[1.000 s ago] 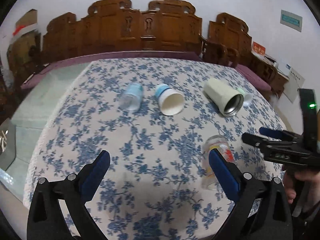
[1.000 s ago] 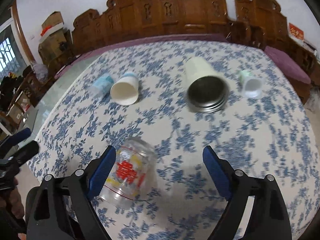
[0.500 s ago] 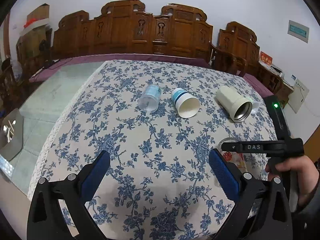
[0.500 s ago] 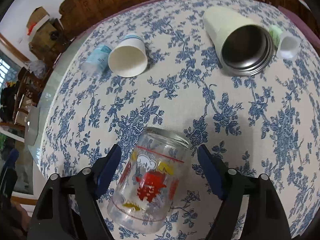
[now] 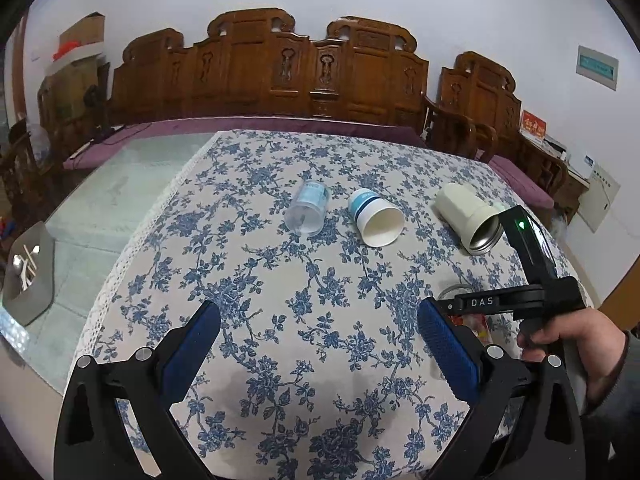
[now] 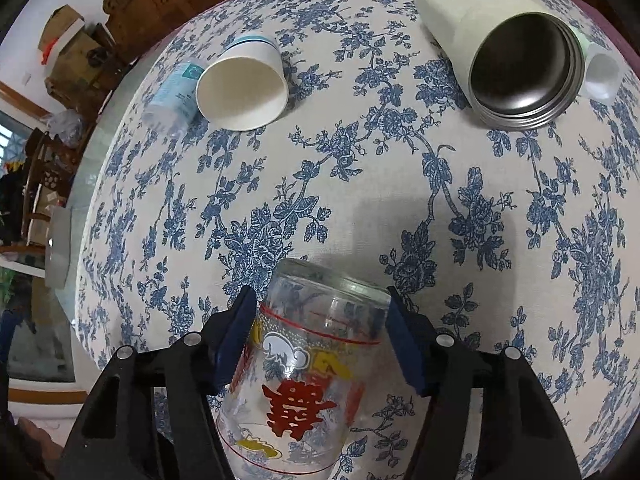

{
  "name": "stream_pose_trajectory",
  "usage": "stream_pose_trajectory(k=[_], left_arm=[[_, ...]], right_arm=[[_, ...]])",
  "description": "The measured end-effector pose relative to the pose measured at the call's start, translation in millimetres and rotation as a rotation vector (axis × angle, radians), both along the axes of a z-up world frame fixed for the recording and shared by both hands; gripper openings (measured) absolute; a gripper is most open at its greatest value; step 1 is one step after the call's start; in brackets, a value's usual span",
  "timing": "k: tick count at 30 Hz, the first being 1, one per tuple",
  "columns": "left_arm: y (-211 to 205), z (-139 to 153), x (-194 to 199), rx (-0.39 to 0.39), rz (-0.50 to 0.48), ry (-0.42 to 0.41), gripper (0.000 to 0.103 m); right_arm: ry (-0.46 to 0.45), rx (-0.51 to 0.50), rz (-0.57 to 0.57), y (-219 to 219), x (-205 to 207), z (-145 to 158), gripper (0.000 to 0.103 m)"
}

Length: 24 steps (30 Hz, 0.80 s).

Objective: Flip cup upside down
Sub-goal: 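Rotate the jar with the right gripper and lower it rim-down onto the cloth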

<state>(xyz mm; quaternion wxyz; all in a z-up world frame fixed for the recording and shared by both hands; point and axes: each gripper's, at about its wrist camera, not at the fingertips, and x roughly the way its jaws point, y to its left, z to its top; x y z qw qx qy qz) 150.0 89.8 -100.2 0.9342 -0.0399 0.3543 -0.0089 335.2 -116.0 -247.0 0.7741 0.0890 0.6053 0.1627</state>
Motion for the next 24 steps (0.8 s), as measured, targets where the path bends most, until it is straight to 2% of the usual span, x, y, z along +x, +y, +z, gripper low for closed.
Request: stream_pose_trajectory(k=[3, 6, 12, 17, 21, 24], left_arm=[[-2, 2, 0, 0.002, -0.01, 0.004, 0.095], [-4, 3, -2, 0.007, -0.013, 0.0, 0.095], [-7, 6, -4, 0.0, -0.01, -0.015, 0.095], [-11, 8, -4, -0.004, -0.015, -0.02, 0.095], [-14, 7, -3, 0.001, -0.02, -0.02, 0.095], [-15, 7, -3, 0.003, -0.022, -0.018, 0.095]], right_arm=[[0.001, 0.012, 0.0, -2, 0, 1, 0.062], [-0.015, 0.069, 0.011, -8, -2, 7, 0.059], [-0.125, 0.082, 0.069, -14, -16, 38, 0.057], [-0.294, 0.029, 0.145, -13, -38, 73, 0.057], [-0.395, -0.072, 0.171, -9, -44, 80, 0.056], [-0.43, -0.106, 0.192, -5, -43, 80, 0.056]])
